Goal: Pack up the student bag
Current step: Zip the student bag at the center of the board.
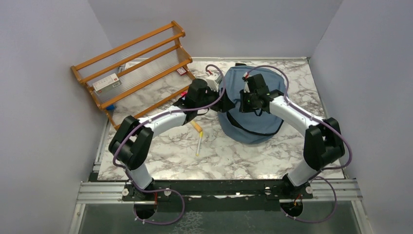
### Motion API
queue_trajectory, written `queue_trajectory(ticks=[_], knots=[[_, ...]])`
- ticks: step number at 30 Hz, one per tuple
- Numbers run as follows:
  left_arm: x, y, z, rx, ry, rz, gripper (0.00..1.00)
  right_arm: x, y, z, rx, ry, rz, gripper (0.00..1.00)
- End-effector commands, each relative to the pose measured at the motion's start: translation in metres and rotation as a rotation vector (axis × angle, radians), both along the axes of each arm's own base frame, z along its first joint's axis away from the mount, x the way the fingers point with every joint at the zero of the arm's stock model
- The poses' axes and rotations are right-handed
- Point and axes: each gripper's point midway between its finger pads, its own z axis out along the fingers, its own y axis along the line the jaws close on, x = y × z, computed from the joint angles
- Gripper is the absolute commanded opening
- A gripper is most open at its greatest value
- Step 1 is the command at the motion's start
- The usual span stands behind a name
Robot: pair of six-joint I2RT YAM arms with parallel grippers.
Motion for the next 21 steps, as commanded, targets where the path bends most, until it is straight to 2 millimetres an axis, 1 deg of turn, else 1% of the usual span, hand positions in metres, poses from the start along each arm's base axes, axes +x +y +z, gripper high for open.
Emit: queue_trajectory(ticks=[1, 3, 4, 7, 10, 14, 16, 21], knots=[[0.0, -0.027, 0.017, -0.066, -0.059, 0.006, 0.57, 0.006, -0.018, 0.026, 0.024, -0.103, -0.169, 0.17], [-0.005, -0.036, 0.003, -0.045, -0.044, -0.013, 0.55, 0.004, -0.022, 0.033, 0.037, -0.124, -0.184, 0.17], [-0.007, -0.038, -0.005, -0.031, -0.035, -0.011, 0.54, 0.004, -0.024, 0.037, 0.04, -0.133, -0.193, 0.17], [-0.015, -0.028, -0.039, 0.016, 0.018, 0.036, 0.52, 0.002, -0.028, 0.047, 0.048, -0.153, -0.203, 0.16], [-0.028, -0.021, -0.067, 0.027, 0.057, 0.046, 0.51, 0.0, -0.026, 0.055, 0.068, -0.168, -0.184, 0.16], [-0.044, -0.025, -0.104, 0.063, 0.11, 0.008, 0.51, -0.001, -0.015, 0.061, 0.113, -0.174, -0.13, 0.16], [-0.051, -0.025, -0.12, 0.079, 0.134, 0.002, 0.5, -0.003, -0.003, 0.063, 0.149, -0.16, -0.075, 0.17], [-0.065, -0.017, -0.148, 0.088, 0.191, 0.025, 0.5, 0.0, 0.017, 0.062, 0.187, -0.14, 0.053, 0.22]])
